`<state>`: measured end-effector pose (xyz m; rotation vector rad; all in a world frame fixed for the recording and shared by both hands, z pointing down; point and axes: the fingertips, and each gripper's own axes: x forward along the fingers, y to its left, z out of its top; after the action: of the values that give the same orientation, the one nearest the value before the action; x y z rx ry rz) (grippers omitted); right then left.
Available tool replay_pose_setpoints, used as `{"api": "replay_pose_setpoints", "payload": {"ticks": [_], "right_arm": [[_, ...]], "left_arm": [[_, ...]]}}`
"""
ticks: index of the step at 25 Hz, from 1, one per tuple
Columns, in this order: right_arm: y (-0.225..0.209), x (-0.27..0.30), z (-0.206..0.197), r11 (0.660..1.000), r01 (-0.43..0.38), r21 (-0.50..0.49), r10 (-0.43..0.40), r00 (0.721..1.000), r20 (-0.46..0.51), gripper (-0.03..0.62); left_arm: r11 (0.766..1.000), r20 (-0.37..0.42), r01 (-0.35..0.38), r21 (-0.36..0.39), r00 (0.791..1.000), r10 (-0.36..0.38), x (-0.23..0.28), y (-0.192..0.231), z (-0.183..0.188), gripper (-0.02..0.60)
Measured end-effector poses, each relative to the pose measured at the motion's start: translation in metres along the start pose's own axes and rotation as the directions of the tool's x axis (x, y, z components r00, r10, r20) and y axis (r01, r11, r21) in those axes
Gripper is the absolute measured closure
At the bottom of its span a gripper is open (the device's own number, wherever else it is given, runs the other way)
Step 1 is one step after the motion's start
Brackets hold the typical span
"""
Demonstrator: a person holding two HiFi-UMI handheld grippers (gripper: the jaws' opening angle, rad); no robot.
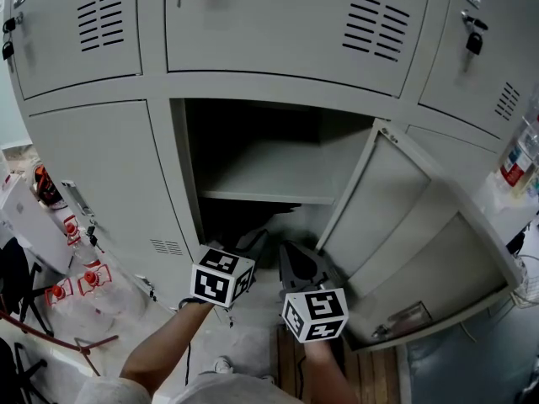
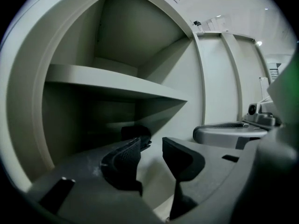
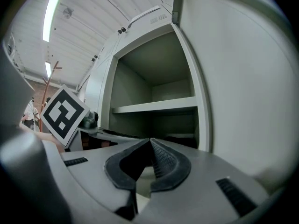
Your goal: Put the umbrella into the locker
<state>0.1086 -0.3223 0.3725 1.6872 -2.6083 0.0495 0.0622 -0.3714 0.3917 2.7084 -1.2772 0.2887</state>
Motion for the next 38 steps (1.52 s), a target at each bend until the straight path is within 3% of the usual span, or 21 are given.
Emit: {"api": "replay_pose_setpoints", "payload": {"ticks": [10,19,28,38], "right_arm": [[0.003,-0.001,0.004,1.0,-0.008,-0.019,0.008,1.0,0.01,0.591],[0.006,0.001,0.003,0.999,-0.01,-0.033,0.01,1.0,0.008,0.591],[0.003,-0.001,0.004,0.999,-0.009,-0.052,0.009,1.0,0.009,0.591],[0.003,0.0,0.001,0.999,-0.019,-0.05,0.019,1.0,0.005,0.591]], "left_arm": [[0.998,0.08,-0.055,-0.011,0.995,0.055,-0.025,0.002,0.004,0.45],[0.995,0.116,-0.094,-0.029,0.989,0.097,-0.042,0.012,0.003,0.517],[0.995,0.127,-0.097,-0.034,0.987,0.101,-0.046,0.016,0.002,0.569],[0.994,0.12,-0.101,-0.05,0.987,0.107,-0.044,0.019,0.0,0.574]]}}
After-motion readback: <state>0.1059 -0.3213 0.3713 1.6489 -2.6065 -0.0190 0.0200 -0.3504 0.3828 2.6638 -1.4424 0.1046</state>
